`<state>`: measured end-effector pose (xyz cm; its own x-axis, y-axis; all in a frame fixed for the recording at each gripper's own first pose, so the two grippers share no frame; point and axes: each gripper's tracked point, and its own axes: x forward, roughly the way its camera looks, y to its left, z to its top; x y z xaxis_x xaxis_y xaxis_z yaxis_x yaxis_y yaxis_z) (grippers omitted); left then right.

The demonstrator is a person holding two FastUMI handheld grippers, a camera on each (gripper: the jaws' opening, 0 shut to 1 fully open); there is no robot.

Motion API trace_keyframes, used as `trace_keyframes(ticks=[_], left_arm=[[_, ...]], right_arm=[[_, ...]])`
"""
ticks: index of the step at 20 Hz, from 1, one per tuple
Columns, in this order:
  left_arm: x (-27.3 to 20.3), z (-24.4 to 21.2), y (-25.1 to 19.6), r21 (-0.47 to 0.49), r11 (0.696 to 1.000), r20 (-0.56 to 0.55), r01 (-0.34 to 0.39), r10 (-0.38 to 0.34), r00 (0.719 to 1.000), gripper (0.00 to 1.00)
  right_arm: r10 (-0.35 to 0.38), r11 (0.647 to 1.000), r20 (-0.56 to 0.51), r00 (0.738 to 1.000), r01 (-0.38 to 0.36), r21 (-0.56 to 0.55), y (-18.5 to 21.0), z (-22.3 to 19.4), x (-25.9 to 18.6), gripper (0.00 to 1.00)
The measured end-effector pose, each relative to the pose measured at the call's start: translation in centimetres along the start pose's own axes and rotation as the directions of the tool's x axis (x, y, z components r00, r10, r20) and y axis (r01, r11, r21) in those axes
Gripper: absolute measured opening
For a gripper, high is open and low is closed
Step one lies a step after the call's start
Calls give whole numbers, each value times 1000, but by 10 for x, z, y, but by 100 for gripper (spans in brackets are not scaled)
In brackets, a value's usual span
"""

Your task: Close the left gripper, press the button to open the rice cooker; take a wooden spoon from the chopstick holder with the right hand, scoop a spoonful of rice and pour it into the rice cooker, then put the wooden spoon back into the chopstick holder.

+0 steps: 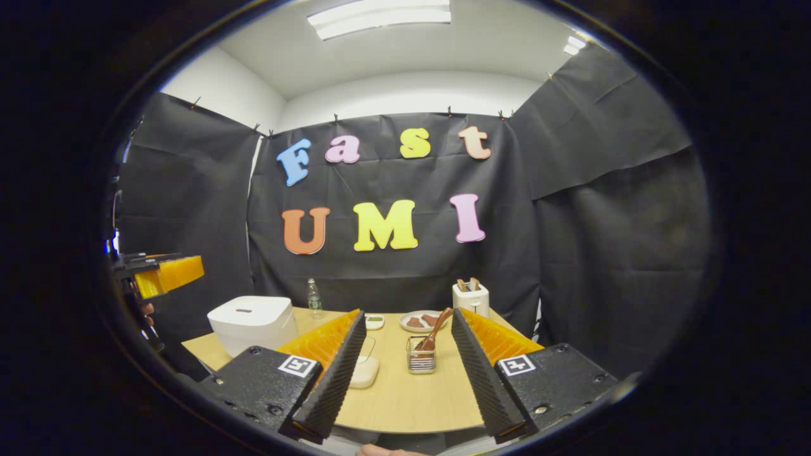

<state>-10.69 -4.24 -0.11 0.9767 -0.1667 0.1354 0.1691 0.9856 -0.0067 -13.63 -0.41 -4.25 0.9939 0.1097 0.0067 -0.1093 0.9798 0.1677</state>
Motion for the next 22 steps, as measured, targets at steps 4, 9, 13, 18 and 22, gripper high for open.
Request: trace_keyframes(ticks=[4, 9, 13, 18, 22], left_arm=[[1, -11, 5, -5, 1000, -29, -12, 12, 1000, 95], [-7, -17, 34, 18, 996, -40, -87, 88, 995, 95], [-12, -19, 50, -3, 992, -39, -123, 123, 992, 95], [-18, -26, 66, -33, 992, -46, -120, 119, 992, 95], [-20, -27, 76, -39, 990, -42, -137, 135, 990, 95]], right_arm=[[7, 1000, 7, 1000, -7, -12, 8, 4, -1, 89], [16, 1000, 18, 1000, -16, -15, 17, 9, 1, 88], [8, 1000, 21, 1000, -8, 5, 21, 10, 3, 88], [30, 999, 14, 999, -31, 43, 37, 3, 5, 89], [48, 999, 4, 999, -48, 18, 46, 0, 6, 89]])
